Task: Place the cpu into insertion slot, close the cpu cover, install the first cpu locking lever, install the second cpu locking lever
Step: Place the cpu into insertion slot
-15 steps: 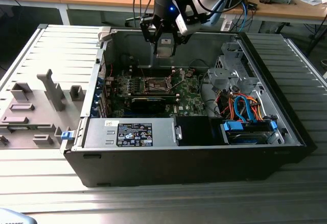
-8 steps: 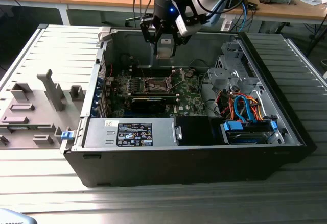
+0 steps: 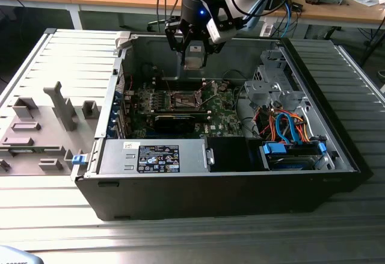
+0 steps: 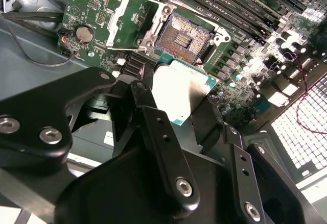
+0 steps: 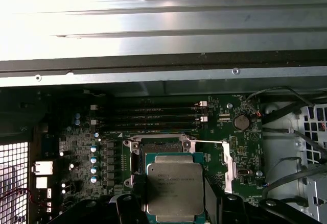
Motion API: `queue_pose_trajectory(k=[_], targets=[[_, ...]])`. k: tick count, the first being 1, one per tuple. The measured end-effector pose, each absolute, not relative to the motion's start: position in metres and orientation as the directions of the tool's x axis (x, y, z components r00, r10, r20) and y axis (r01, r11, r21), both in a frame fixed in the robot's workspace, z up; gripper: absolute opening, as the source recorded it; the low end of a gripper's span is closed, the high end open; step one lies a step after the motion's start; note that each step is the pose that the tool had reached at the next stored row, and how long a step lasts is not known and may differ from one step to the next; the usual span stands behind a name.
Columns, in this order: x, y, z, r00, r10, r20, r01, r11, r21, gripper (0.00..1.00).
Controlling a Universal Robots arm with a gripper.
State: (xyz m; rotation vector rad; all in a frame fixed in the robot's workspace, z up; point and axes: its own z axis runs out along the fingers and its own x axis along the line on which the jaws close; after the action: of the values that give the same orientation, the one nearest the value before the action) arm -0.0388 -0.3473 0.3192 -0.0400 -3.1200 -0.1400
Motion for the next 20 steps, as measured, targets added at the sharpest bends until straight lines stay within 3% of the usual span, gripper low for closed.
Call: queue_pose_trajectory(k=[20], targets=[[-0.0388,-0.3473,0.3181,-0.995,0.099,0.019,0.101,0.991,0.089,0.54]])
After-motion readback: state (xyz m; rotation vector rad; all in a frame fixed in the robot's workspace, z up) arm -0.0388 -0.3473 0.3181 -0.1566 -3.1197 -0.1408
